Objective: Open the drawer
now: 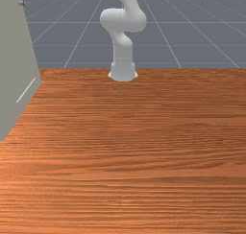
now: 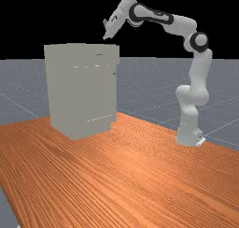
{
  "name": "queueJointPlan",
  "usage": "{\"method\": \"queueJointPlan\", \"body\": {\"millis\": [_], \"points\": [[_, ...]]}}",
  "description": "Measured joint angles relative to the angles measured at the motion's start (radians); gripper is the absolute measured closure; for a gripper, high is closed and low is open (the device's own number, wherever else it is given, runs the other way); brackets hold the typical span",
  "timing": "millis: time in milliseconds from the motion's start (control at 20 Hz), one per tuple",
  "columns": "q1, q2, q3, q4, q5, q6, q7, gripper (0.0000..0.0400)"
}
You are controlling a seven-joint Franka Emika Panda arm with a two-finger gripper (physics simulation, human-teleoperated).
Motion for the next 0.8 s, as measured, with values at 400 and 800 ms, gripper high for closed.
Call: {"method": "queueJointPlan", "body": {"millis": [400,800], "points": [[0.015,-0.037,0.025,0.014,-0.004,-0.029,0.011,0.04],[0.007,0.003,0.006,0.0,0.0,-0.012,-0.002,0.04]]}}
